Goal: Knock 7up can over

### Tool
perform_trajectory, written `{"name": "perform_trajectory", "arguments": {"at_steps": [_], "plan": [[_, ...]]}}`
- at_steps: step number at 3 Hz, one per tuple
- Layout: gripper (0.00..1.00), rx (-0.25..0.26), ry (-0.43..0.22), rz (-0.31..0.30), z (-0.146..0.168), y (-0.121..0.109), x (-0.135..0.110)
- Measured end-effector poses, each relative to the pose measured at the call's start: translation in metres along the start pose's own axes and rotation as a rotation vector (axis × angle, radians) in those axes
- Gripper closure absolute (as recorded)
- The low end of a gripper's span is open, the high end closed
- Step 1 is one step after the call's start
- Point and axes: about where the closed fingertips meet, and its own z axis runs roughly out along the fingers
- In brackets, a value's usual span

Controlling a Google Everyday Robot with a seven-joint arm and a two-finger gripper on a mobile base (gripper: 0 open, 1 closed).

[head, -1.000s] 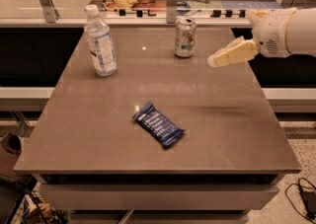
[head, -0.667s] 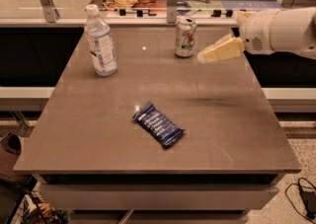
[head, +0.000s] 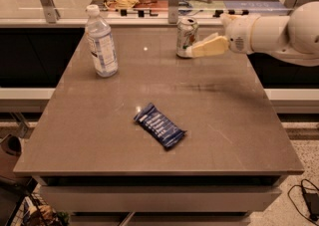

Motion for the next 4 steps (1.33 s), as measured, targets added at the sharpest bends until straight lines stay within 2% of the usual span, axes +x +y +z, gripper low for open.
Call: {"name": "perform_trajectory", "arguments": {"at_steps": [2,4], "plan": [[0.00,-0.052,-0.087,0.051,0.052,-0.006,0.008],[0.00,-0.077,-0.114,0.106,0.080,-0.015,0.022]]}}
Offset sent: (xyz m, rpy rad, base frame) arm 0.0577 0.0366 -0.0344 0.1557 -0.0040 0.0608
